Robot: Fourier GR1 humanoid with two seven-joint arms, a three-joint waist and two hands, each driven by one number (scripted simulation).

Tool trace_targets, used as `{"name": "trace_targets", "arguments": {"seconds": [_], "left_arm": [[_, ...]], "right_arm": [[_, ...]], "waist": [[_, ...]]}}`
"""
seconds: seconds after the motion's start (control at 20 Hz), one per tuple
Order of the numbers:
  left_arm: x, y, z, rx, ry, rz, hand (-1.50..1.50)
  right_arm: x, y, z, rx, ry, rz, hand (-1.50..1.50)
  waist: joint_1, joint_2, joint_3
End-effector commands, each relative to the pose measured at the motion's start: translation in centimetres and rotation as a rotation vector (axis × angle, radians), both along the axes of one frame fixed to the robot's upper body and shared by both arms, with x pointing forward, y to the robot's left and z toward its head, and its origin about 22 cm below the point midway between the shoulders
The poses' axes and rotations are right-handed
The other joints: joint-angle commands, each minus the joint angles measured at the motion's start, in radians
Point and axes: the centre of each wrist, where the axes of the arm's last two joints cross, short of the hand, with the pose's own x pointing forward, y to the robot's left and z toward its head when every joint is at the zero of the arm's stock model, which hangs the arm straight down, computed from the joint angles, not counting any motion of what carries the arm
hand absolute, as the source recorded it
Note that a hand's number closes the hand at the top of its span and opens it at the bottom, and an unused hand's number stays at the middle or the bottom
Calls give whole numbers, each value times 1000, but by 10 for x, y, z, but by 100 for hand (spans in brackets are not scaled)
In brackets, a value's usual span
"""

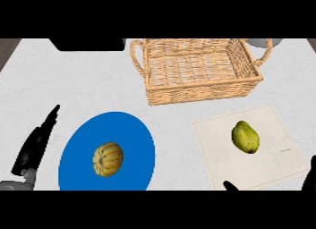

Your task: Pick the pear from the placemat and place it in the basket

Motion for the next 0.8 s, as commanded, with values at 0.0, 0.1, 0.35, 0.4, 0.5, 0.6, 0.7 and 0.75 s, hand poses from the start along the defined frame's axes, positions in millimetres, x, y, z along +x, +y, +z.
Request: {"name": "trace_targets", "arguments": {"seconds": [0.0, 0.1, 0.35, 0.4, 0.5, 0.6, 0.7, 0.75], "left_arm": [[-16, -4, -19, 4, 28, -4, 0], [5, 10, 19, 17, 5, 4, 0], [-16, 20, 4, 0, 28, 7, 0], [6, 3, -8, 1, 15, 6, 0], [3, 10, 0, -3, 35, 20, 0], [-7, 9, -9, 10, 17, 13, 0], [3, -3, -8, -4, 11, 10, 0], [-2, -13, 4, -24, 19, 9, 0]], "right_arm": [[14, 6, 2, 17, 21, -9, -150], [29, 6, -3, 15, 16, -9, -150], [18, 4, -4, 23, 33, -1, -150], [25, 13, -4, 25, 37, 23, -150], [32, -2, -7, 46, 59, 1, -150], [29, 11, -8, 53, 59, -2, -150], [63, 14, -31, 54, 82, -3, -150], [27, 18, -33, 51, 97, 22, -150]], "waist": [[2, 2, -3], [3, 2, -2], [1, 1, -2], [-2, 2, -3], [-1, 2, -2], [0, 2, -3], [3, 4, -2], [0, 1, -2]]}}
